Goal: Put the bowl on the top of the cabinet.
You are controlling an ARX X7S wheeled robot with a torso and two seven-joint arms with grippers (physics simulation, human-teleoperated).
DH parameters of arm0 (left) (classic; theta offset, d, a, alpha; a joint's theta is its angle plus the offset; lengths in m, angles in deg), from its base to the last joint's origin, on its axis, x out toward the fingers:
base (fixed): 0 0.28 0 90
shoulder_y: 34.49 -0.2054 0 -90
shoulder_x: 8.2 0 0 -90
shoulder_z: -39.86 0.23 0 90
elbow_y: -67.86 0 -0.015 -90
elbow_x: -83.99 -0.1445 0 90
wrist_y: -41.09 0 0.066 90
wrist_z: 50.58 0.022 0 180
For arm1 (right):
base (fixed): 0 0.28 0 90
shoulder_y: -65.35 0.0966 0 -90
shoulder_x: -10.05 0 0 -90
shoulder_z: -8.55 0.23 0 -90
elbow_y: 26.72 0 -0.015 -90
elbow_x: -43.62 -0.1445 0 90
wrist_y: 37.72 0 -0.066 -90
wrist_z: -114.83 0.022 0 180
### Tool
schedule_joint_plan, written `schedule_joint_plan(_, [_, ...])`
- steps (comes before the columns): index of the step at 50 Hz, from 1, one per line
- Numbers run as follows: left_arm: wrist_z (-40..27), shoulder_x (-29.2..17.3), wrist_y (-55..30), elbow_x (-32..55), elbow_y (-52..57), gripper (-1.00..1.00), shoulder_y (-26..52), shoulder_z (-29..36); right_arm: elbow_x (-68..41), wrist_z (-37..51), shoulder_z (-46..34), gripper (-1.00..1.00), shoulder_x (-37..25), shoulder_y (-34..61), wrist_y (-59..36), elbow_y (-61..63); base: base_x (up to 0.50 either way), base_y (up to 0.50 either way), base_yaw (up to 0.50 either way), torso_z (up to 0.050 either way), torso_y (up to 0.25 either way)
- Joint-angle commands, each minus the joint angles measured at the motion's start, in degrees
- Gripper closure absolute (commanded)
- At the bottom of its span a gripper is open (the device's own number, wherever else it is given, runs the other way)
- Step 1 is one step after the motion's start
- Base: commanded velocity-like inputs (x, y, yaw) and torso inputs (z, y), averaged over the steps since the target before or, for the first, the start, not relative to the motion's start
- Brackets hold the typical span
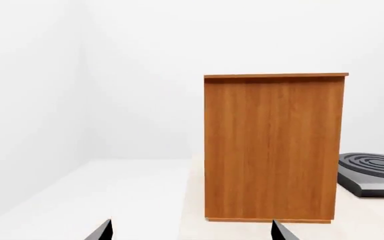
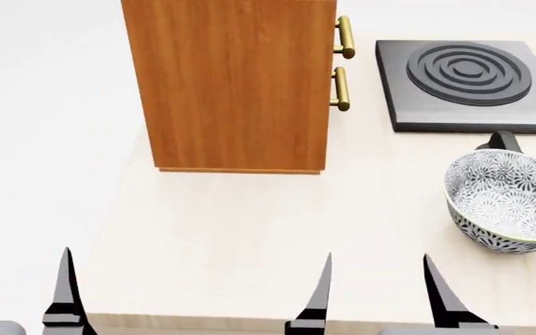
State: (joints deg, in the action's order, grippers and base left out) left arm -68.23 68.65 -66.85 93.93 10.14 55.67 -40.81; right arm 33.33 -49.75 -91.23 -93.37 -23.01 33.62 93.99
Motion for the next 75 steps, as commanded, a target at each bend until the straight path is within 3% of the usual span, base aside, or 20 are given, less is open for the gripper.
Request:
schedule_joint_plan(1, [-0.64, -0.49, 0.10, 0.43, 0.13, -1.00, 0.00, 0.43, -0.31, 0.36, -0.27, -1.00, -0.39, -0.14, 0.54, 0.09, 0.00, 0.00, 0.00, 0.000, 0.000])
schedule_joint_plan(13, [-1.21, -0.98, 0.31, 0.74, -0.08, -1.00, 0.10, 0.77, 0.11, 1.43, -0.81, -1.00, -0.60, 0.31, -0.51, -0.36, 0.00, 0.00, 0.00, 0.000, 0.000])
schedule_joint_plan(36, [-2.08, -1.71, 0.89, 1.41, -0.49, -1.00, 0.31, 1.29, 0.17, 2.31, -1.50, -1.00, -1.12, 0.45, -0.17, -0.68, 0.49, 0.00, 0.00, 0.000, 0.000])
schedule_joint_plan(75, [-3.07, -2.62, 1.64, 1.92, -1.17, -1.00, 0.35, 2.25, 0.98, 4.09, -2.38, -1.00, -2.20, 0.54, 0.27, -1.87, 0.12, 0.00, 0.00, 0.000, 0.000])
